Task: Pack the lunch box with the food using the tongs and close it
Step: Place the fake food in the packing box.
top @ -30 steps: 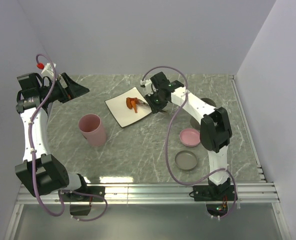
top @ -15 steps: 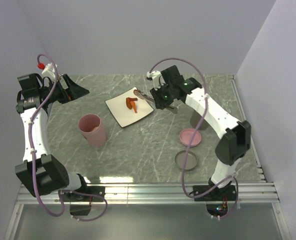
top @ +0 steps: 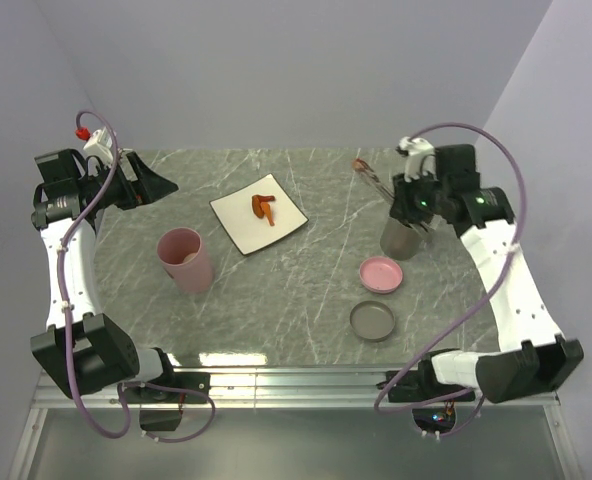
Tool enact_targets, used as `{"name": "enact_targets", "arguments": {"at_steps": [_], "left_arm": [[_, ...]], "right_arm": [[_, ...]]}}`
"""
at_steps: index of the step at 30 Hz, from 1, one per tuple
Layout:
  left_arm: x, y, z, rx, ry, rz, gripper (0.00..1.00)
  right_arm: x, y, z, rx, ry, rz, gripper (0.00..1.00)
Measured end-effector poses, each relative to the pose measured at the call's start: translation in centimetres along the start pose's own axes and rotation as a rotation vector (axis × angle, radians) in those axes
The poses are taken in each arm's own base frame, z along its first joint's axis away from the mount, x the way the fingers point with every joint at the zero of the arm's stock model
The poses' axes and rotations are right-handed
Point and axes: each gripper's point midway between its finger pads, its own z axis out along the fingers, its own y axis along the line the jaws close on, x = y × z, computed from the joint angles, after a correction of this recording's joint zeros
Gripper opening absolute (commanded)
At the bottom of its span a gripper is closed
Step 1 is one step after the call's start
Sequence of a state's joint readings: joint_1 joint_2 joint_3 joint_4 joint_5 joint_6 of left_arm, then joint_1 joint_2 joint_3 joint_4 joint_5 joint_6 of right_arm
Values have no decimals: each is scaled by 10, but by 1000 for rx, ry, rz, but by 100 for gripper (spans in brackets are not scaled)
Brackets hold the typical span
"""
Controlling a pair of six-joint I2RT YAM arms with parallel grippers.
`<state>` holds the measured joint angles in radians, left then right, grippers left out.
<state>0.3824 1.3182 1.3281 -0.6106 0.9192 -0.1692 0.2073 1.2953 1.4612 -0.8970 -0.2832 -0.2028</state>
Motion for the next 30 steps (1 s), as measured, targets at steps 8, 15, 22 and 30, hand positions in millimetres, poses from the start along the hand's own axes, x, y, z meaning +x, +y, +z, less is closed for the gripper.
{"name": "enact_targets", "arguments": {"at_steps": [8, 15, 22, 30], "left_arm": [[0, -2, 0, 11, 0, -10, 99], [-1, -5, 1, 30, -4, -16, 100], [2, -4, 2, 36, 3, -31, 99], [3, -5, 2, 41, 3, -31, 99]], "right_arm": [[39, -49, -47, 138, -10, 161, 28], [68, -73, -68, 208, 47, 229, 29], [86, -66, -72, 176, 111, 248, 30], [101, -57, -69, 132, 165, 273, 32]]}}
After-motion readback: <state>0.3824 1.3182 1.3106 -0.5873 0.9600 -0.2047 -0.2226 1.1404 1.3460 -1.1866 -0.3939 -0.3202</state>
